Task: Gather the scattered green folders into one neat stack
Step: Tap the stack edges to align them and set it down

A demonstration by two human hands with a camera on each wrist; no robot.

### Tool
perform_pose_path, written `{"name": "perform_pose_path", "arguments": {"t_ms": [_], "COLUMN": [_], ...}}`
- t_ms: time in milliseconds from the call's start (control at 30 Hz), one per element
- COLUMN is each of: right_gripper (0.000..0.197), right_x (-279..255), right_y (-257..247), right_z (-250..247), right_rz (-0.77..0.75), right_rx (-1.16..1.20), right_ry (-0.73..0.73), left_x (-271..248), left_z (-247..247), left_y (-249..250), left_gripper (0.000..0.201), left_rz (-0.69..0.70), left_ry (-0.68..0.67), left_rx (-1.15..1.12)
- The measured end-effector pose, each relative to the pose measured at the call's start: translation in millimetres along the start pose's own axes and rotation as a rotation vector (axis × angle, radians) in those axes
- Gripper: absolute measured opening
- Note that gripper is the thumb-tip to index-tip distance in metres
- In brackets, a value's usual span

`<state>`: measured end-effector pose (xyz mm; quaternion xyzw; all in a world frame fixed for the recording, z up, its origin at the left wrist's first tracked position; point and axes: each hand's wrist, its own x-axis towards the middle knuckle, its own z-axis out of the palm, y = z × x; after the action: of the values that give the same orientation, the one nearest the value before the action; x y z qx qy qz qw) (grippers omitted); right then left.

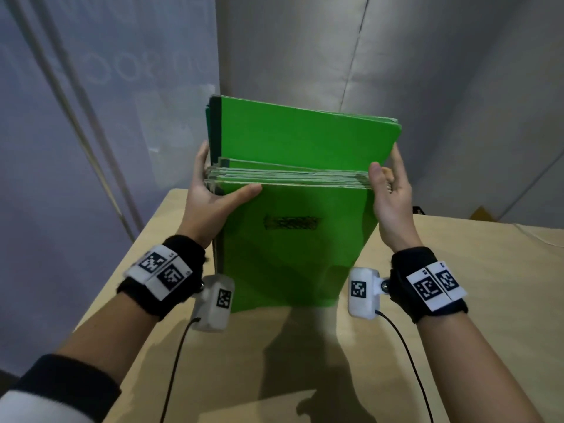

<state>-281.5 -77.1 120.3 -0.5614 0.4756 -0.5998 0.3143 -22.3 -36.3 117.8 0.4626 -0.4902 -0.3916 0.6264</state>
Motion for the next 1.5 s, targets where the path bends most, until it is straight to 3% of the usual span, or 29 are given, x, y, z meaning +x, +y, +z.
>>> {"name": "perform_pose_path", "arguments": {"t_ms": [133,233,300,367,533,733,1000,1200,1333,1400,1500], "right_gripper": [0.049,0.013,0.016,0.019,0.037,0.071,0.047,0.049,0.061,0.052,0.032], "right_x": [-8.2,-15.0,-19.8,-24.0,-17.2,-0.6,11.8,14.8,13.7,15.3,17.1], "right_y": [4.8,7.3,8.2,6.9,-5.6,-30.4,-24.5,-21.2,-18.8,-16.5,-22.6], "right_z": [4.1,5.3,5.7,6.0,5.0,9.6,6.8,7.8,7.8,5.9,4.3], "right_rz": [0.060,-0.017,-0.093,-0.129,-0.141,-0.303,-0.355,-0.365,-0.409,-0.454,-0.459], "right_rx": [0.017,0.008,0.008,-0.004,-0.030,-0.195,-0.133,-0.275,-0.247,-0.217,-0.160], "right_ry": [0.088,0.123,0.176,0.229,0.221,0.142,0.104,-0.003,0.049,0.075,0.086], "left_x": [-5.6,-2.7,3.2,10.8,21.1,31.2,49.7,63.5,61.7,56.7,54.4], "left_z": [7.7,11.6,13.5,15.0,12.3,18.2,24.7,19.4,21.2,21.8,23.8], "left_y": [-9.3,-10.7,-8.8,-6.5,-0.8,17.2,17.5,12.8,7.5,8.1,14.0], "left_gripper": [0.116,0.089,0.070,0.065,0.099,0.107,0.099,0.060,0.071,0.079,0.069], "left_rz": [0.082,0.107,0.109,0.105,0.062,0.333,0.444,0.445,0.470,0.479,0.482], "left_ry": [0.096,0.158,0.158,0.122,0.050,0.031,0.023,0.063,0.061,0.068,0.099], "left_rx": [0.063,0.145,0.203,0.232,0.196,0.267,0.370,0.329,0.339,0.444,0.427]}}
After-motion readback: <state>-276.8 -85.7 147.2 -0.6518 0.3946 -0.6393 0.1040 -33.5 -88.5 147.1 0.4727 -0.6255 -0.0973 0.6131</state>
